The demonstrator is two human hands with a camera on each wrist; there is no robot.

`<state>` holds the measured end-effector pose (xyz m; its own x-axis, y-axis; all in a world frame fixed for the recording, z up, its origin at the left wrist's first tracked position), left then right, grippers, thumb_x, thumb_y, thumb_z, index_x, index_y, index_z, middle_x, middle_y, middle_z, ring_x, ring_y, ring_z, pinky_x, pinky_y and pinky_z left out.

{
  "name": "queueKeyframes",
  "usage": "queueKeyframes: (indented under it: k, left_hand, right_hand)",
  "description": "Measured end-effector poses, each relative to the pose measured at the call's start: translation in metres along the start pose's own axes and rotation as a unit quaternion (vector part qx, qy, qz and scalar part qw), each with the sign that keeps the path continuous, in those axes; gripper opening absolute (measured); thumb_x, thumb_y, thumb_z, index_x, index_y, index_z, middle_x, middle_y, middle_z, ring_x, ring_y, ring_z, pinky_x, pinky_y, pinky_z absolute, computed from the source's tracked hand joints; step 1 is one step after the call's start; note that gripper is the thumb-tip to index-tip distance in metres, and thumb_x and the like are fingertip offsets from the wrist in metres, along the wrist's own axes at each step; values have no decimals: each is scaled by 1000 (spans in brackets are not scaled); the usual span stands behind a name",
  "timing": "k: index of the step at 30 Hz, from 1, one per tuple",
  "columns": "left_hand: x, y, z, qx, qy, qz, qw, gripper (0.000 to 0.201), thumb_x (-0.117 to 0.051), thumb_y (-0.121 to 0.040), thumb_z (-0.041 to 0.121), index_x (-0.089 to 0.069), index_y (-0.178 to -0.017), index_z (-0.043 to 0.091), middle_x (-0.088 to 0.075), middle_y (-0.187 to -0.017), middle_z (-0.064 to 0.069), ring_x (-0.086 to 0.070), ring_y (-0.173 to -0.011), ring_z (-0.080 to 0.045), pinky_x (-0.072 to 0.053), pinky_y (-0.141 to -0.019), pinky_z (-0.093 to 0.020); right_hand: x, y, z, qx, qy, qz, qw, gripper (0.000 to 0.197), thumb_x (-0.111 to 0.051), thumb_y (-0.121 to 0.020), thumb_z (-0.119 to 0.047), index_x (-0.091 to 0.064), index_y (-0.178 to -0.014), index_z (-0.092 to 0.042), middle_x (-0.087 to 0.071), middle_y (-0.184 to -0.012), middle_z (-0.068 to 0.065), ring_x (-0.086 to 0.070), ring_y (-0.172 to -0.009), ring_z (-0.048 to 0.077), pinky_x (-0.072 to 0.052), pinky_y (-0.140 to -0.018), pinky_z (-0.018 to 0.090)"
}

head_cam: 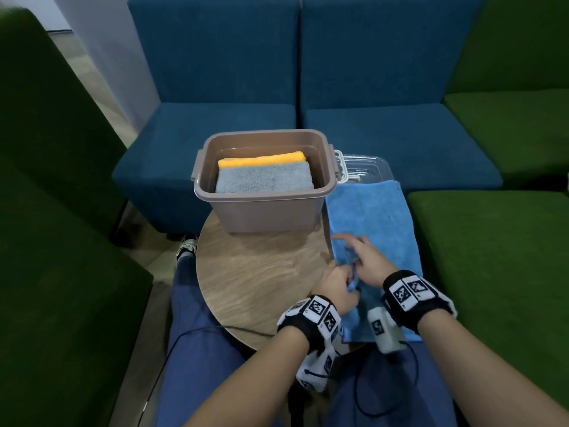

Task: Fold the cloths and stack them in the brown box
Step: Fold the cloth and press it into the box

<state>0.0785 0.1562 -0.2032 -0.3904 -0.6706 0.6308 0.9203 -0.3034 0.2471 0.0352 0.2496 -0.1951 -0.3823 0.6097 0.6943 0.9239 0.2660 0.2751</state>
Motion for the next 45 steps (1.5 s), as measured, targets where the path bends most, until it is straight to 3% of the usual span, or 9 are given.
queueKeyframes:
  k: [5,19,22,24,30,33,39,41,45]
  left_hand:
    - [80,31,22,-90,62,12,994,18,-53,-66,11,-41,-69,23,-49,-65,3,-45,-64,-16,-34,-58,-24]
    - [327,99,-59,-71,67,374,922,24,-62,-85,-2,-62,-81,22,-62,-76,5,-55,-66,8,-44,-67,-10]
    - [345,110,-48,-116,96,437,887,18,-57,-94,7,-56,-85,23,-56,-79,11,-52,-68,11,-40,-69,-8]
    - [344,110,-42,-140,149,437,876,13,-49,-97,8,-53,-89,17,-53,-81,7,-50,-73,5,-40,-71,-12]
    - [273,88,-92,37,-51,83,995,9,-56,-96,10,-58,-89,15,-58,-86,-4,-53,-85,-16,-41,-72,-20]
    - [230,96,-157,161,-161,-83,970,12,-61,-94,22,-65,-102,13,-63,-106,-8,-58,-106,-25,-42,-90,-29]
    - [227,77,-174,158,-5,133,978,23,-66,-89,20,-63,-91,-3,-62,-88,-16,-57,-85,-28,-46,-78,-40]
    - [228,72,-175,182,13,212,960,22,-68,-86,19,-62,-88,-3,-60,-82,-14,-53,-78,-25,-43,-70,-34]
    - [226,72,-193,277,40,304,911,10,-63,-88,15,-58,-92,7,-57,-93,-12,-51,-87,-26,-40,-75,-31]
  right_hand:
    - [27,12,-15,30,215,20,976,28,-64,-81,-7,-62,-106,-18,-29,-146,2,-35,-127,33,-37,-100,48]
    - [128,23,-103,179,131,387,895,10,-65,-71,-16,-57,-76,-16,-49,-142,3,-33,-141,21,-28,-106,48]
    - [142,30,-119,223,-21,371,901,8,-50,-72,-13,-47,-68,-7,-65,-85,13,-60,-83,22,-44,-70,33]
    - [146,34,-123,220,-64,363,903,10,-47,-67,-6,-39,-62,-4,-38,-58,7,-34,-57,16,-26,-52,32]
    - [62,34,-81,-1,-7,-42,999,17,-52,-67,-10,-67,-69,-19,-65,-66,-4,-58,-66,6,-43,-57,19]
    - [22,45,-40,-115,130,-186,967,23,-54,-62,-11,-61,-84,-11,-64,-80,9,-60,-77,23,-41,-60,26]
    - [9,24,-17,-154,-27,-134,979,37,-65,-68,-27,-64,-103,-14,-66,-100,6,-62,-90,22,-47,-76,32]
    - [16,8,-19,-105,-71,-57,990,7,-60,-92,-21,-65,-92,-16,-67,-94,7,-63,-89,26,-47,-79,33]
    - [22,-17,-30,-36,3,107,994,23,-64,-92,-20,-50,-76,-11,-54,-75,8,-54,-77,28,-35,-64,33]
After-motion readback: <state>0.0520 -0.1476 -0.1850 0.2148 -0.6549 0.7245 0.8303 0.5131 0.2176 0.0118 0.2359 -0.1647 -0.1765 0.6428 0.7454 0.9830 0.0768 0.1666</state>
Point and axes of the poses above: each hand's wrist, its own y-axis away from the middle knuckle, its own x-axis out of the back of the hand, z = x × y, the point moved 6 cm from there along -y, towards the middle knuckle
